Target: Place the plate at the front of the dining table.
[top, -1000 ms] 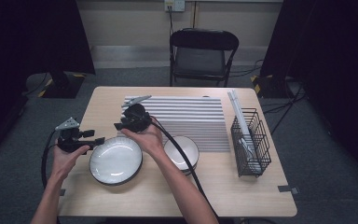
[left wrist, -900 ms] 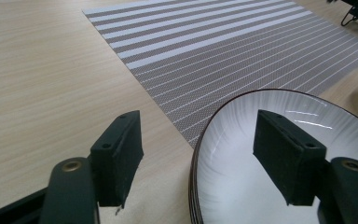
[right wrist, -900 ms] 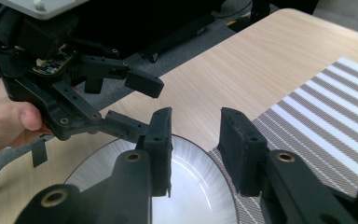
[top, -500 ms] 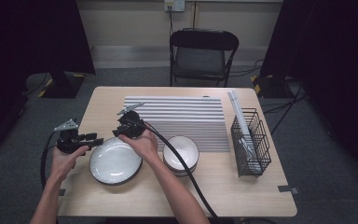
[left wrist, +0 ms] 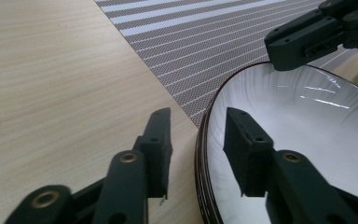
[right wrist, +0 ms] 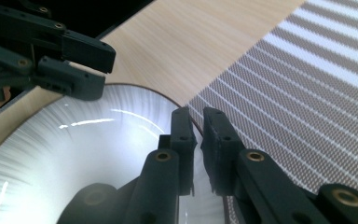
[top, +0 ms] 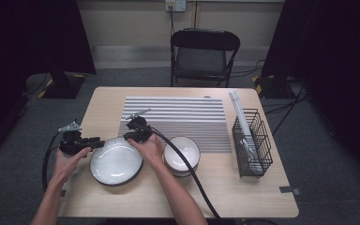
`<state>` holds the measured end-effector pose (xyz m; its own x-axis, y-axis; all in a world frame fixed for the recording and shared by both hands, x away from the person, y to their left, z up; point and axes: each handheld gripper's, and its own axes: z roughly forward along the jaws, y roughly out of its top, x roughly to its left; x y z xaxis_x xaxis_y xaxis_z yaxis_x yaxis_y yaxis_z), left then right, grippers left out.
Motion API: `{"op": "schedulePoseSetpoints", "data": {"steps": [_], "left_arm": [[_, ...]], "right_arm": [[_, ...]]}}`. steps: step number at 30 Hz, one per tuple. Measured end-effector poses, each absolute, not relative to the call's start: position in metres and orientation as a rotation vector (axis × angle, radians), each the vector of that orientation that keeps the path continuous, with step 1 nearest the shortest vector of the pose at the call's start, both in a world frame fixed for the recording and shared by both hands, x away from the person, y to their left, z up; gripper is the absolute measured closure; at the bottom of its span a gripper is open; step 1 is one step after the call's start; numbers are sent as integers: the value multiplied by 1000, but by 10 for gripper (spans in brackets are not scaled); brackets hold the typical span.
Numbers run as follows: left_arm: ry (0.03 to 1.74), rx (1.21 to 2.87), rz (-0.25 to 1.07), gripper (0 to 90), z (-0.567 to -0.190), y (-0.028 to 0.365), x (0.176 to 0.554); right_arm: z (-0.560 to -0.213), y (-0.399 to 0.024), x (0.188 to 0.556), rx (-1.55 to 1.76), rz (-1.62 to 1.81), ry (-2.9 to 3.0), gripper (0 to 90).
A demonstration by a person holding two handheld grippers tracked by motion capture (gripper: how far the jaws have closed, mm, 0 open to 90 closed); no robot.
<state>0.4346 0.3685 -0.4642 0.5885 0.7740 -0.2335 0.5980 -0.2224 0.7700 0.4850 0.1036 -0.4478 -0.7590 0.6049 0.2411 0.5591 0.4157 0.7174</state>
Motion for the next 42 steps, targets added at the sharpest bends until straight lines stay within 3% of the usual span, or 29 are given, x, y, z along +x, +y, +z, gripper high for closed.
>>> {"op": "schedulePoseSetpoints", "data": {"steps": [3,5,19,39,42], "left_arm": [[1104,1916,238,674,-465,369,435],[1098,1895,213,679,-466,371,435],[1085,1901,196,823,-470,368,437],[1137,1880,166,826,-467,368,439],[1131,1865,161,863,-467,368,438]], "right_arm": [[-448,103,485,1078,1281,2590,851],[-447,103,484,1081,1286,2584,800],[-453,99,485,1118,1260,2571,864],[-460,93,483,1191,1325,2543,870],[-460,93,482,1198,1324,2539,870]]}}
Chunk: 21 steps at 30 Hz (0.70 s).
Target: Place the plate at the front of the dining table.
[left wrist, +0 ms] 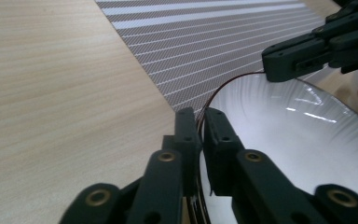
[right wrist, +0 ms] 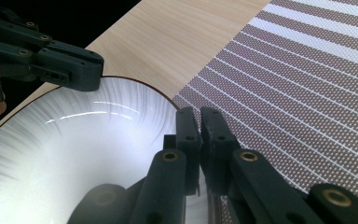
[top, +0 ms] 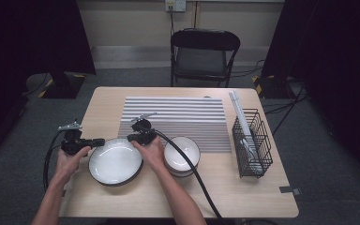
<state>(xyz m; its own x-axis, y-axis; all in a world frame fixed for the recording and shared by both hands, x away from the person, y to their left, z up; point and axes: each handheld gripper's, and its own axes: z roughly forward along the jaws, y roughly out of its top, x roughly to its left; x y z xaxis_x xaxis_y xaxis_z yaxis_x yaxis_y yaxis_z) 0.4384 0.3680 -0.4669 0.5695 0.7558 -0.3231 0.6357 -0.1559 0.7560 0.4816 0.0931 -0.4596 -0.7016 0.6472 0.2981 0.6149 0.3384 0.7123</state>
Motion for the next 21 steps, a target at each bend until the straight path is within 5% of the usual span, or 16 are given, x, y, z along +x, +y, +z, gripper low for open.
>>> {"op": "schedulePoseSetpoints", "data": {"steps": [21], "left_arm": [[1124,1856,148,870,-468,369,439]], "right_arm": [[-458,94,480,1174,1303,2525,872]]}}
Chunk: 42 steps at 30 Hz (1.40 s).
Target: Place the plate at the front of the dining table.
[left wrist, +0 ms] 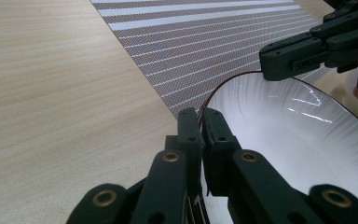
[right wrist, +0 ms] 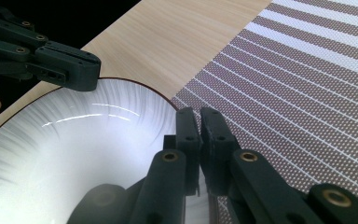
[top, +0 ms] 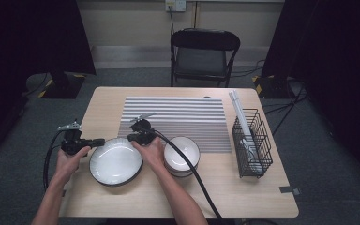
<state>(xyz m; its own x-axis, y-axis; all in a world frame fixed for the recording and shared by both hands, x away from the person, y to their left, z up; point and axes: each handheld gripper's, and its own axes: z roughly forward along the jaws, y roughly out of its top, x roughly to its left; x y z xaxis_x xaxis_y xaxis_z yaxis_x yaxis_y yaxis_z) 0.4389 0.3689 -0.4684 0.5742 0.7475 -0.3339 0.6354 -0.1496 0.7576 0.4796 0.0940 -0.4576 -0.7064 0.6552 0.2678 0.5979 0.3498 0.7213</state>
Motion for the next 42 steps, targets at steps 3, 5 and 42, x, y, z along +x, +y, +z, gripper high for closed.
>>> {"op": "schedulePoseSetpoints", "data": {"steps": [3,5,42], "left_arm": [[1141,1839,141,846,-468,370,439],[1133,1837,144,836,-467,370,438],[1126,1888,151,821,-469,368,438]], "right_arm": [[-459,92,481,1221,1335,2520,872],[-459,92,481,1244,1332,2514,872],[-469,97,474,1215,1422,2495,860]]}}
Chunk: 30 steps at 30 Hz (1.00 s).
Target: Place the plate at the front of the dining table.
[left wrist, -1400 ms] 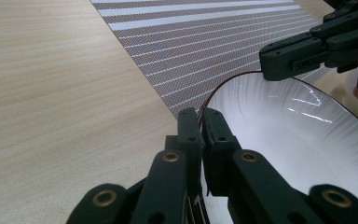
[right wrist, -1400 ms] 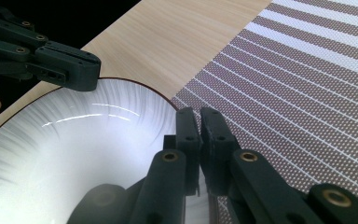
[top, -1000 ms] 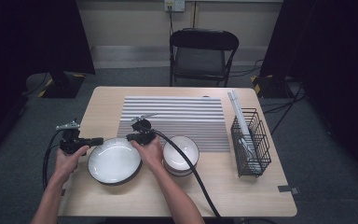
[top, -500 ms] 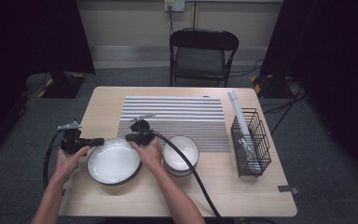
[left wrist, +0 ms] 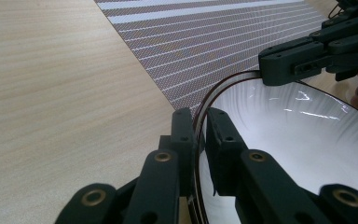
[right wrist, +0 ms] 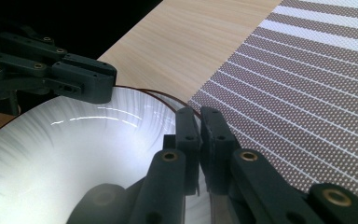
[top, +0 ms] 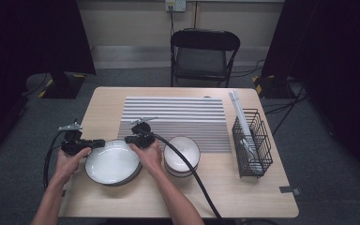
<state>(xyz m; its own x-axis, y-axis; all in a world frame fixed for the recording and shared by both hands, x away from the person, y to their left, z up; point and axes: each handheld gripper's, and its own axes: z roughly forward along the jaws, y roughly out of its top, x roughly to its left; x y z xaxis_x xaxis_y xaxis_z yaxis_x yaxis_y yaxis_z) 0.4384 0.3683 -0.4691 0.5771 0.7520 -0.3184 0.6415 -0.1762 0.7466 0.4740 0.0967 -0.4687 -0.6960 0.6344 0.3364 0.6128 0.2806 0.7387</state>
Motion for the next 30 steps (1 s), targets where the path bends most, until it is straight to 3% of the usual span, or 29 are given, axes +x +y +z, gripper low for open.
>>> {"op": "schedulePoseSetpoints", "data": {"steps": [7,20,24,26,30], "left_arm": [[1130,1888,164,827,-468,367,438],[1118,1855,142,859,-466,374,436],[1117,1863,135,799,-469,372,439],[1118,1867,148,842,-468,372,438],[1117,1862,165,847,-466,373,437]], "right_arm": [[-468,96,471,1188,1378,2522,805],[-474,91,467,1254,1393,2520,827],[-475,92,469,1256,1419,2515,828],[-476,92,470,1239,1430,2516,828],[-475,93,471,1238,1438,2510,828]]}}
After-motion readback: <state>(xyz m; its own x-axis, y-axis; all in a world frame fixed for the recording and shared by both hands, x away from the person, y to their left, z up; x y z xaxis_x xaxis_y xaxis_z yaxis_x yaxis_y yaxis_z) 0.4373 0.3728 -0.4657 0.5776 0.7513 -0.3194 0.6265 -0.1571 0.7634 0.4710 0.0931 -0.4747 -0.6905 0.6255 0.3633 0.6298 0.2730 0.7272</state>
